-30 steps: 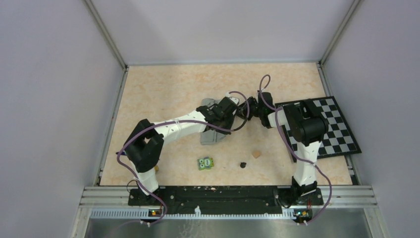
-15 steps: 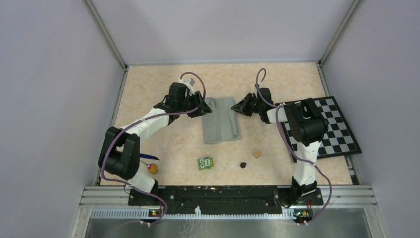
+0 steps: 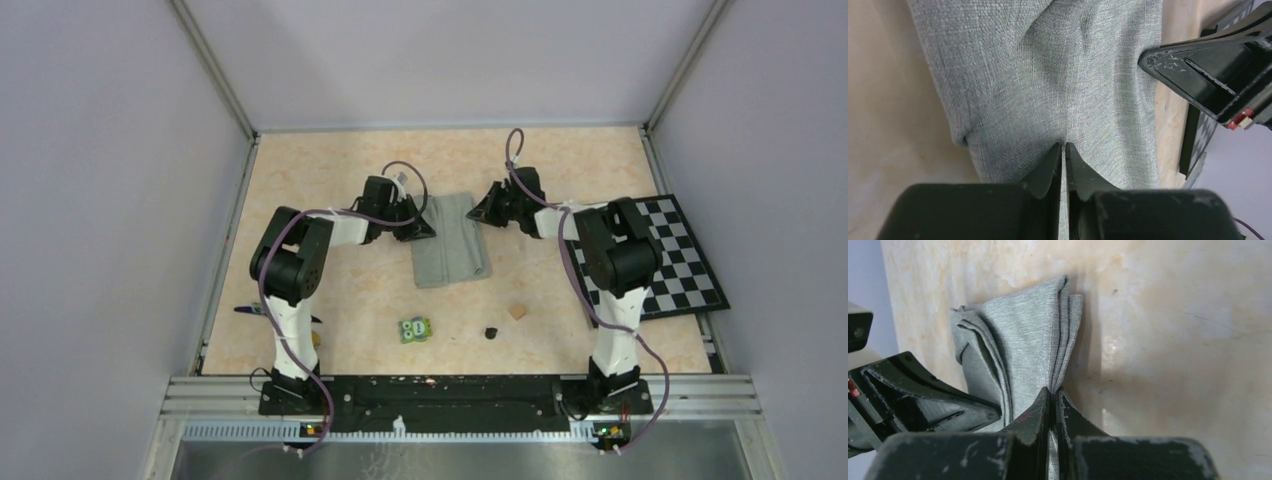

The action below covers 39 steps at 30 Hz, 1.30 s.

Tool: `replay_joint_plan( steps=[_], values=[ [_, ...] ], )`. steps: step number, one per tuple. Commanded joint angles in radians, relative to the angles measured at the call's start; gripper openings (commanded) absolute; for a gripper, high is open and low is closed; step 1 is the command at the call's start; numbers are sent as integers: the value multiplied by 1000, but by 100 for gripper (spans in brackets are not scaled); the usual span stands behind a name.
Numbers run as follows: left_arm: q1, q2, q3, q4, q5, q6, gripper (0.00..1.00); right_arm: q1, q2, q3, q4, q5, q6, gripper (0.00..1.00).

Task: Fold the napkin into a case and place the utensils inside
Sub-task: Fold the 2/3-rectangle-folded napkin at the center of the board.

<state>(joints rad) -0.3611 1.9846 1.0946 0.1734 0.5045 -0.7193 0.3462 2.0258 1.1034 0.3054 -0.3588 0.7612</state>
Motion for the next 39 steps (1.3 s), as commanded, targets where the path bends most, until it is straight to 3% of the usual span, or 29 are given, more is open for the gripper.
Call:
replay_joint_plan(
  steps=[1,9,19,24,33,39],
  values=[
    [2,49,48,52,-35,-17,9,60,-92,95,-81,96,-82,0],
    [3,67,35,41,-42,3,7,225,-70,207,-213,307,-108,0],
    [4,70,75,-13,-53,80,7,328,25,335,-273,413,-23,0],
    [5,14,59,-17,-26,105,17,328,19,291,-222,431,74,0],
    [37,-210,-34,-97,-15,151,49,330,15,267,-209,446,83,0],
    [108,-310,-153,-106,-40,137,51,330,18,279,-223,443,87,0]
  ],
)
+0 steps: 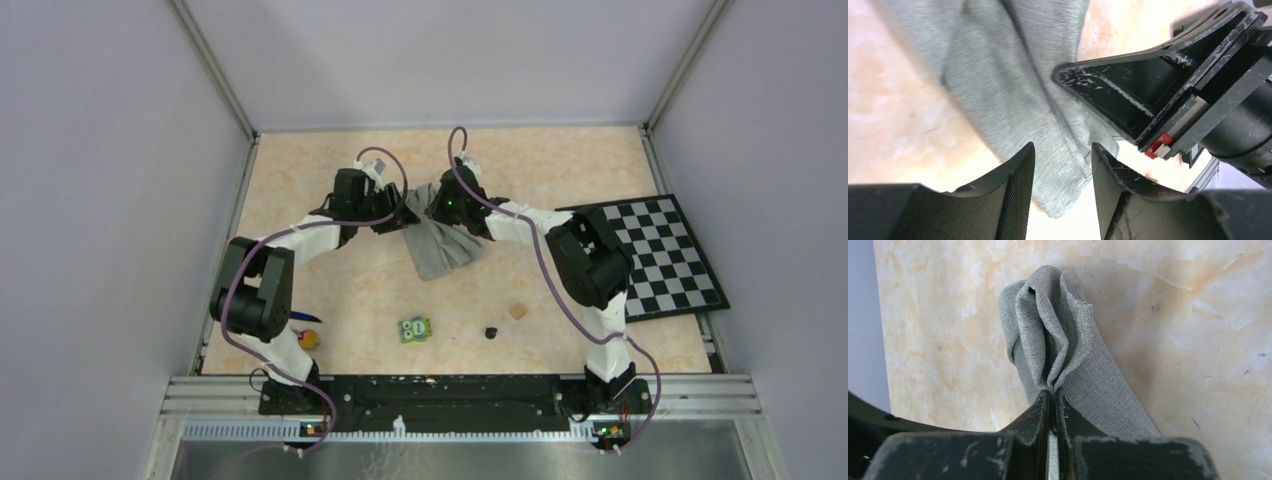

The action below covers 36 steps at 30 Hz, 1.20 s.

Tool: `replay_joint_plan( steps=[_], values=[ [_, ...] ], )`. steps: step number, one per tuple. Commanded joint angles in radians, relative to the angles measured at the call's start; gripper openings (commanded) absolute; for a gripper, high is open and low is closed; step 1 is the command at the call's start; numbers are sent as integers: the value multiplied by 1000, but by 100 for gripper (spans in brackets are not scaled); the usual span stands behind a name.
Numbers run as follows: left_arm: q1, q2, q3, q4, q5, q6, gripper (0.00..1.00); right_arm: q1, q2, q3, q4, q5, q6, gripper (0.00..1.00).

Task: Fold the napkin into a case and place the utensils inside
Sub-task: Fold the 2/3-rectangle-folded napkin at the center of the board.

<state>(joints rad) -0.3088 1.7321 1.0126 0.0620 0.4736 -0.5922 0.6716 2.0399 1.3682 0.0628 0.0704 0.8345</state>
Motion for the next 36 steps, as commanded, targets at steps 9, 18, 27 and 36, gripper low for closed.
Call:
replay_joint_plan(
  steps=[9,18,27,36],
  values=[
    [78,97,-87,132,81,-44,44,37,37,84,-24,25,60,0],
    [79,176,-63,139,63,-25,17,71,98,117,0,-5,197,0],
    [79,197,-53,116,38,16,9,84,119,129,26,-16,267,0],
    [79,189,-52,107,34,26,7,86,114,133,30,-18,330,0]
  ],
)
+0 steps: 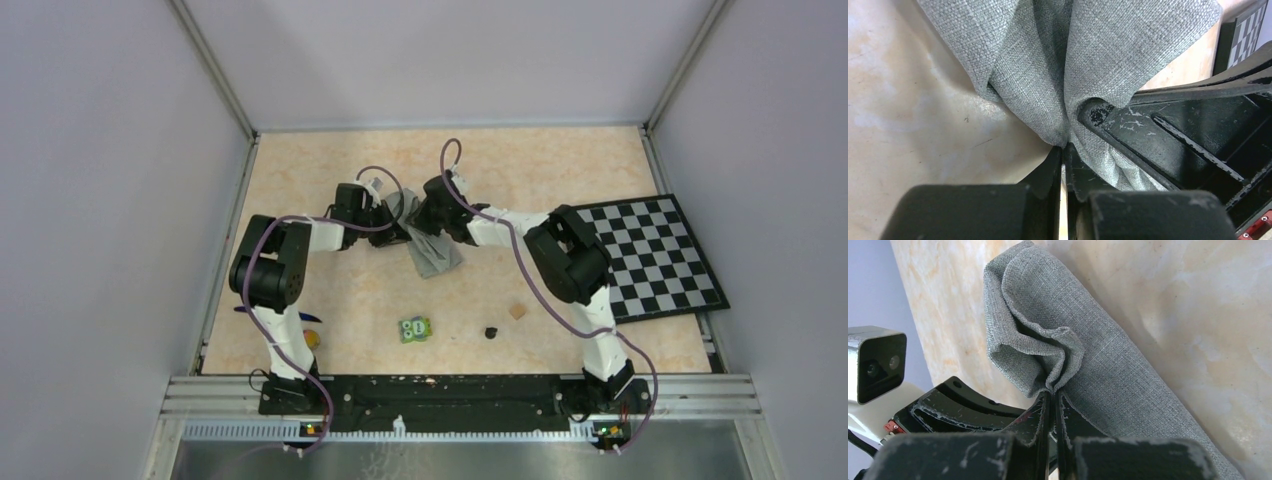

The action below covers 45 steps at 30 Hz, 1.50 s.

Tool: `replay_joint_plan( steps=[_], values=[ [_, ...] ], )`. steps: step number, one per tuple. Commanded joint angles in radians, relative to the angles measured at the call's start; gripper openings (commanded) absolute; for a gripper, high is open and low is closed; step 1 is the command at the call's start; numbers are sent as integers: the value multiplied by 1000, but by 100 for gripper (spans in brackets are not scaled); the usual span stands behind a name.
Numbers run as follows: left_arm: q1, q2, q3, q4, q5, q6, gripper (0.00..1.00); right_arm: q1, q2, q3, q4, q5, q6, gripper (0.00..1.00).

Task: Fold the napkin into a case and place the utensils inside
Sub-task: Fold the 2/3-rectangle-folded napkin at the center of the board.

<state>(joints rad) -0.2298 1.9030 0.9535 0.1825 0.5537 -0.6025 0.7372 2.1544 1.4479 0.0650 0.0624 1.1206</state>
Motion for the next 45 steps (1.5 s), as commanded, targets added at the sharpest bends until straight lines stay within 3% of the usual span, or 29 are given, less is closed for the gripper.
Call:
replay_joint_plan(
  steps=[1,14,24,26,30,35,38,41,42,45],
  values=[
    [0,16,7,-14,-44,37,7,21,1,54,26,-9,55,0],
    [6,24,-5,0,-24,85,6,8,51,87,21,-48,141,0],
    [9,17,18,-59,-38,100,6,-12,80,43,74,-58,51,0],
    [10,9,20,-74,-37,100,12,-17,84,42,76,-76,26,0],
    [20,-54,-13,-79,-38,77,39,-29,91,27,124,-126,-8,0],
    [33,-211,-96,-107,-118,44,54,-38,92,36,122,-155,-48,0],
    [31,-283,-155,-18,-99,8,66,-44,98,35,141,-179,-34,0],
    [23,-232,-138,28,-40,0,71,-44,96,29,157,-185,-17,0],
    [16,-208,-118,16,-38,8,80,-44,95,27,160,-186,-13,0],
    [-6,-164,-109,42,-62,8,83,-45,93,29,171,-196,4,0]
  ],
)
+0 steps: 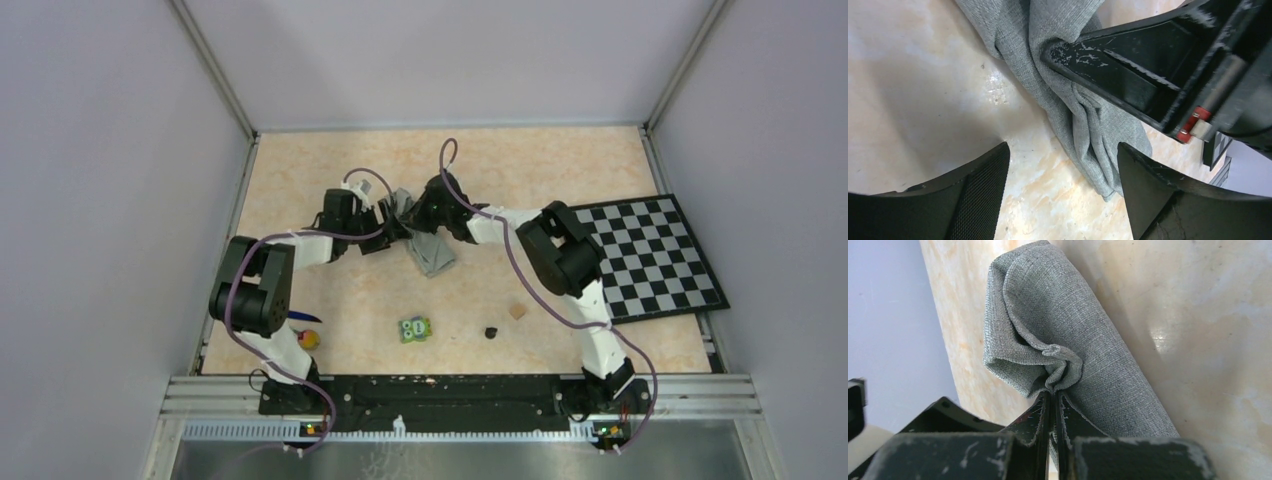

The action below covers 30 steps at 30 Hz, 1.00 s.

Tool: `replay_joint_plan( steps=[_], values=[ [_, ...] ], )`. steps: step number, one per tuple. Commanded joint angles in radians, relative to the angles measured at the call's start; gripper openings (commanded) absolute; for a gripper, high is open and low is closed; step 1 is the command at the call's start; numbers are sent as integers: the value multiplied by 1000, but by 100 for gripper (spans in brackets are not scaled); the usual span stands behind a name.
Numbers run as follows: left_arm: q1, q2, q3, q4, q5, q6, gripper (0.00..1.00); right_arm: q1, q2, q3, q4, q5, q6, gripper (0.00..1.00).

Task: Fold the napkin into a case and place the utensils inside
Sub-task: Fold the 2/3-rectangle-folded napkin at the center of the board, then stuff the top corner of the smaller-rectangle-folded napkin into the folded napkin.

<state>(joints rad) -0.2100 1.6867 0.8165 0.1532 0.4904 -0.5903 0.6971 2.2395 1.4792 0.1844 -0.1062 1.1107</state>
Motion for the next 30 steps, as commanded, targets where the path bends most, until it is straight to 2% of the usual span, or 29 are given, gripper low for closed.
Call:
replay_joint_plan(
  steps=[1,9,13,14,18,22,30],
  values=[
    [-31,65,28,80,-8,-11,84,-4,7,-3,53,-29,15,0],
    [-55,140,71,17,-112,-28,77,-5,-8,-14,56,-35,35,0],
    [-55,146,83,-36,-160,-28,48,-6,-17,-8,34,-58,3,0],
    [-55,144,81,-39,-170,-26,45,-9,-26,-10,25,-65,-12,4],
    [-54,145,73,-33,-162,-22,33,-21,-76,-20,-9,-109,-105,38],
    [-54,134,57,-13,-138,-25,31,-55,-166,-44,-43,-155,-274,59],
    [-55,109,52,-17,-115,-19,31,-93,-137,73,-137,-188,-529,66]
  ],
)
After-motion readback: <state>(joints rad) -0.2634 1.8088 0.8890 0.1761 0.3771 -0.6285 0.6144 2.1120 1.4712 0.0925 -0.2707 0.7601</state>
